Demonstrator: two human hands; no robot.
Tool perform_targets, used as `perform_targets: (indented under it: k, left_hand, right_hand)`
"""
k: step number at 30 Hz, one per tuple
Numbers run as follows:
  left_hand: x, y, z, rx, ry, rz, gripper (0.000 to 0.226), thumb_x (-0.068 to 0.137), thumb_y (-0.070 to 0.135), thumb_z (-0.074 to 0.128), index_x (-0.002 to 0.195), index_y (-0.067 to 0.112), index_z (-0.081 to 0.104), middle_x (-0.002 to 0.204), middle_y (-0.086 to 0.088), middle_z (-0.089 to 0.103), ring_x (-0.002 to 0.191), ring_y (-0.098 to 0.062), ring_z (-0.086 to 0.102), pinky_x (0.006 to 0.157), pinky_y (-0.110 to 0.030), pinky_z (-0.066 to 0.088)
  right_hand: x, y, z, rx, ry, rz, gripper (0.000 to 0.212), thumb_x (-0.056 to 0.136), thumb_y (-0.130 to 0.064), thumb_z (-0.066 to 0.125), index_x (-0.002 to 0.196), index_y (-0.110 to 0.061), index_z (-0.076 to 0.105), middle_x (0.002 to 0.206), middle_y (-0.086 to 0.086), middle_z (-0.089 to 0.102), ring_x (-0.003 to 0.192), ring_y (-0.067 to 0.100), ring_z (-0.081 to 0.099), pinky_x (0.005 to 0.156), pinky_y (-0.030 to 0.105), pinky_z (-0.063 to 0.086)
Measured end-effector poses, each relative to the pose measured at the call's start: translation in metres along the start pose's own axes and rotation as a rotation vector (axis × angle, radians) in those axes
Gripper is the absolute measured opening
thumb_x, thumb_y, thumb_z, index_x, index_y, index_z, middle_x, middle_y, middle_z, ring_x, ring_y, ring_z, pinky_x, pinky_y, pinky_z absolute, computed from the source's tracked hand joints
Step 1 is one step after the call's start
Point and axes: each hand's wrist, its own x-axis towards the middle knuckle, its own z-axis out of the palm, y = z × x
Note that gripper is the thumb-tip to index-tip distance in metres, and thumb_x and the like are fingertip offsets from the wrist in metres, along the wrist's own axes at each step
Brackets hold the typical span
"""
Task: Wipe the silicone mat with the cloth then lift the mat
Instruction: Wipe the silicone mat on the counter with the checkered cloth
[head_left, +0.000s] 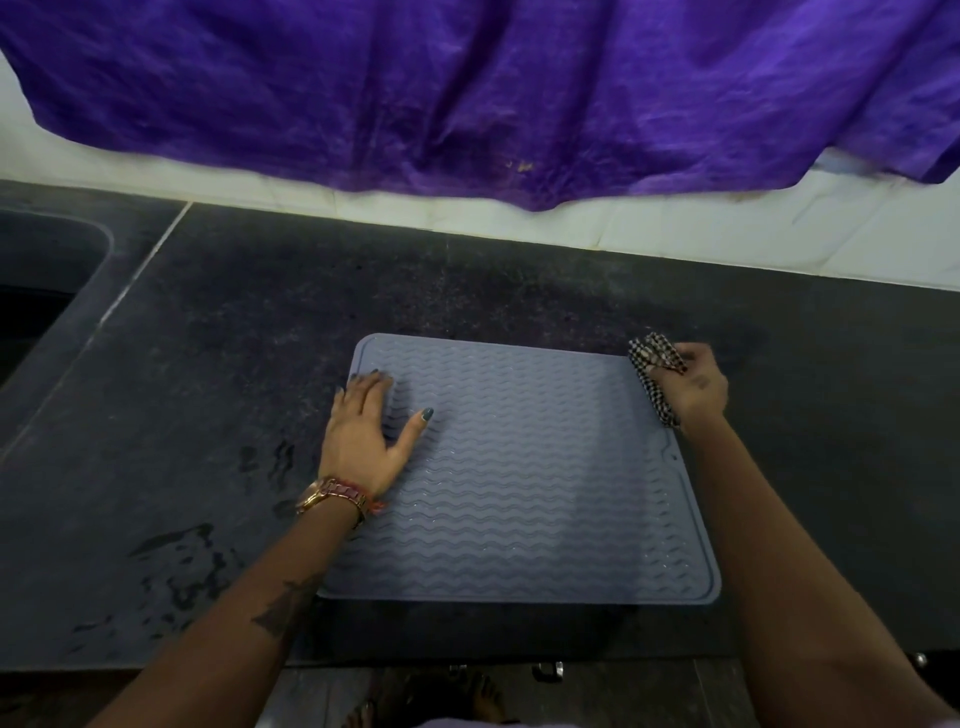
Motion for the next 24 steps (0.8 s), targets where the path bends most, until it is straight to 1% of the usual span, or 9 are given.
perform_targets:
  k: [3, 5, 6, 8, 9, 11, 14, 17, 24]
  left_hand:
    - [0.001, 0.000, 0.001, 0.005, 0.000, -0.003, 0.083, 0.078, 0.070, 0.032, 0.132, 0.009, 0.048, 0.142, -0.010, 0.044, 0.137, -0.027, 0.033, 0.117, -0.039, 0.013]
    - [0.001, -0.001, 0.002, 0.008, 0.000, -0.006, 0.083, 0.077, 0.070, 0.032, 0.132, 0.009, 0.048, 0.142, -0.009, 0.044, 0.137, -0.026, 0.032, 0.117, -0.038, 0.013]
    - [0.001, -0.001, 0.002, 0.009, -0.001, -0.006, 0.083, 0.077, 0.070, 0.031, 0.132, 0.010, 0.048, 0.142, -0.009, 0.044, 0.137, -0.026, 0.032, 0.117, -0.038, 0.012]
    - [0.001, -0.001, 0.002, 0.010, 0.001, -0.008, 0.083, 0.077, 0.070, 0.032, 0.131, 0.010, 0.049, 0.142, -0.009, 0.045, 0.137, -0.026, 0.032, 0.117, -0.038, 0.013]
    - [0.001, -0.001, 0.002, 0.011, 0.002, -0.009, 0.082, 0.077, 0.070, 0.032, 0.130, 0.010, 0.050, 0.141, -0.009, 0.045, 0.137, -0.027, 0.033, 0.117, -0.039, 0.014]
    - [0.002, 0.000, 0.002, 0.015, 0.000, -0.010, 0.083, 0.077, 0.070, 0.032, 0.130, 0.010, 0.050, 0.141, -0.009, 0.046, 0.137, -0.027, 0.033, 0.117, -0.039, 0.015]
    - [0.001, 0.001, 0.001, 0.026, -0.003, -0.011, 0.084, 0.076, 0.071, 0.031, 0.130, 0.010, 0.050, 0.141, -0.009, 0.045, 0.137, -0.026, 0.032, 0.117, -0.038, 0.013]
    - [0.001, 0.000, 0.001, 0.032, -0.008, -0.009, 0.084, 0.075, 0.071, 0.031, 0.130, 0.011, 0.050, 0.142, -0.008, 0.045, 0.137, -0.027, 0.031, 0.117, -0.038, 0.013]
    - [0.001, 0.002, 0.000, 0.040, -0.010, -0.010, 0.085, 0.075, 0.072, 0.029, 0.131, 0.011, 0.050, 0.143, -0.008, 0.044, 0.138, -0.027, 0.030, 0.117, -0.037, 0.011]
  right_hand:
    - [0.003, 0.010, 0.012, -0.410, -0.068, -0.219, 0.047, 0.085, -0.022, 0.061, 0.129, -0.017, 0.047, 0.125, 0.019, 0.054, 0.114, 0.039, 0.050, 0.094, 0.043, 0.041]
    - [0.005, 0.015, 0.017, -0.559, -0.122, -0.247, 0.052, 0.087, -0.026, 0.058, 0.135, -0.016, 0.041, 0.134, 0.020, 0.043, 0.120, 0.042, 0.041, 0.099, 0.048, 0.036]
    - [0.006, 0.013, 0.016, -0.567, -0.155, -0.235, 0.055, 0.086, -0.030, 0.060, 0.135, -0.016, 0.040, 0.136, 0.019, 0.039, 0.122, 0.042, 0.038, 0.100, 0.048, 0.034]
    - [0.013, 0.008, 0.008, -0.512, -0.214, -0.233, 0.054, 0.084, -0.030, 0.063, 0.133, -0.014, 0.044, 0.133, 0.021, 0.042, 0.120, 0.043, 0.042, 0.100, 0.046, 0.036]
    - [0.016, 0.006, 0.005, -0.505, -0.212, -0.239, 0.050, 0.085, -0.028, 0.063, 0.130, -0.013, 0.047, 0.130, 0.022, 0.045, 0.117, 0.043, 0.044, 0.099, 0.045, 0.039]
    - [0.017, 0.003, 0.005, -0.588, -0.166, -0.235, 0.043, 0.088, -0.024, 0.057, 0.129, -0.014, 0.048, 0.128, 0.021, 0.047, 0.116, 0.043, 0.045, 0.098, 0.047, 0.040]
    - [0.010, -0.004, 0.016, -0.724, -0.138, -0.211, 0.041, 0.091, -0.018, 0.049, 0.132, -0.015, 0.042, 0.135, 0.018, 0.041, 0.121, 0.042, 0.040, 0.100, 0.049, 0.036]
    - [0.008, -0.015, 0.020, -0.754, -0.151, -0.182, 0.040, 0.094, -0.017, 0.044, 0.133, -0.017, 0.041, 0.138, 0.017, 0.039, 0.125, 0.040, 0.037, 0.103, 0.048, 0.033]
    - [0.015, -0.035, 0.016, -0.839, -0.293, -0.179, 0.041, 0.096, -0.019, 0.042, 0.137, -0.022, 0.039, 0.144, 0.014, 0.034, 0.131, 0.037, 0.030, 0.107, 0.052, 0.025]
